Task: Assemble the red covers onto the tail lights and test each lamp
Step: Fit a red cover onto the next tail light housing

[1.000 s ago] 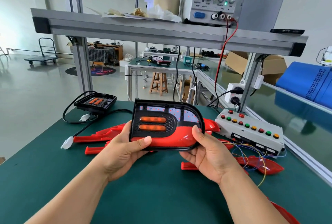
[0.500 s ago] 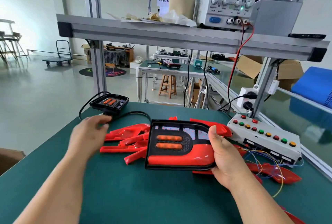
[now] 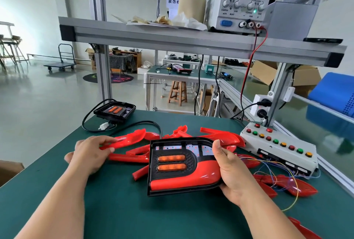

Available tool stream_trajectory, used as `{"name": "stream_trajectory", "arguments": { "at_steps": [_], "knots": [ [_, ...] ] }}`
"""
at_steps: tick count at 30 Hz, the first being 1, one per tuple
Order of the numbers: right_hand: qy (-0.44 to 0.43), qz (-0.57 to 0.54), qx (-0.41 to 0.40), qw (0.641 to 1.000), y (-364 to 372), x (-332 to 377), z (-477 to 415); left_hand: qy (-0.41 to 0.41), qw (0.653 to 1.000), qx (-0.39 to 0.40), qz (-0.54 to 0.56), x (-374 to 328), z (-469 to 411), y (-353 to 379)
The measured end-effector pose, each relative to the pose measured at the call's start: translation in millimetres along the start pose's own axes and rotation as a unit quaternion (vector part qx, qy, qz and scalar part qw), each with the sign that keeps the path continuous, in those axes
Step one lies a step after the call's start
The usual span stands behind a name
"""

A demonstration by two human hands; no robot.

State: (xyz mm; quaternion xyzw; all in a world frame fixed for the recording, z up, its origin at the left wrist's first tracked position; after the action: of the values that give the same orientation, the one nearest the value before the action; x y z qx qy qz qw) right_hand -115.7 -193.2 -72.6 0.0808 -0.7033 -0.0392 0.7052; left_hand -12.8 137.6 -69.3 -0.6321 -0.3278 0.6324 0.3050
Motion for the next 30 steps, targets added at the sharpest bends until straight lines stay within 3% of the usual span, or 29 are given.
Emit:
{"name": "stream_trajectory", "arguments": {
  "at_steps": [3, 6, 8, 9, 11, 13, 14, 17, 20, 22, 27, 30],
  "knots": [
    [0.0, 0.0, -0.002, 1.0, -1, 0, -1, 0.106, 0.991, -0.036, 0.078, -11, 2, -10],
    [-0.004, 0.0, -0.003, 1.0, 0, 1, -1, 0.089, 0.978, -0.135, 0.134, -14, 6, -22],
    [-0.006, -0.001, -0.003, 1.0, 0, 0, -1, 0.082, 0.954, -0.166, 0.234, -17, 8, -25],
    [-0.005, -0.002, -0.003, 1.0, 1, 0, -2, 0.095, 0.926, -0.149, 0.332, -21, 8, -24],
    [-0.003, -0.006, -0.005, 1.0, 1, -1, -3, 0.146, 0.829, -0.054, 0.537, -39, 13, -21],
    [-0.005, -0.019, -0.008, 1.0, 1, -2, -4, 0.188, 0.741, 0.049, 0.643, -58, 23, -17],
    [-0.006, -0.028, -0.012, 1.0, 1, -2, -4, 0.199, 0.725, 0.088, 0.654, -66, 29, -14],
    [0.003, -0.051, -0.041, 0.998, -1, -5, -5, 0.213, 0.748, 0.158, 0.608, -87, 43, 2],
    [0.018, -0.058, -0.068, 0.996, -1, -7, -6, 0.231, 0.838, 0.167, 0.465, -103, 53, 18],
    [0.02, -0.057, -0.074, 0.995, -2, -8, -6, 0.254, 0.874, 0.162, 0.381, -110, 56, 21],
    [0.018, -0.069, -0.06, 0.996, -3, -9, -7, 0.282, 0.899, 0.166, 0.292, -111, 57, 23],
    [0.017, -0.071, -0.051, 0.996, 0, -9, -6, 0.316, 0.917, 0.114, 0.212, -110, 57, 25]
  ]
}}
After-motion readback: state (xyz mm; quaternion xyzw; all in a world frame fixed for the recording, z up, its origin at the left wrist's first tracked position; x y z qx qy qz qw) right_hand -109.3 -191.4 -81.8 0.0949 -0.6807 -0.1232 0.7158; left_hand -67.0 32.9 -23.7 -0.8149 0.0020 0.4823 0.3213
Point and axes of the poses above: each hand's wrist, its own z-axis away from the middle knuckle, its own y-axis out of the palm, x = y × z, the point moved 5 cm from there along -z, towards the middle knuckle, and after that the axes turned 13 degrees about x, right-handed, at the moved point
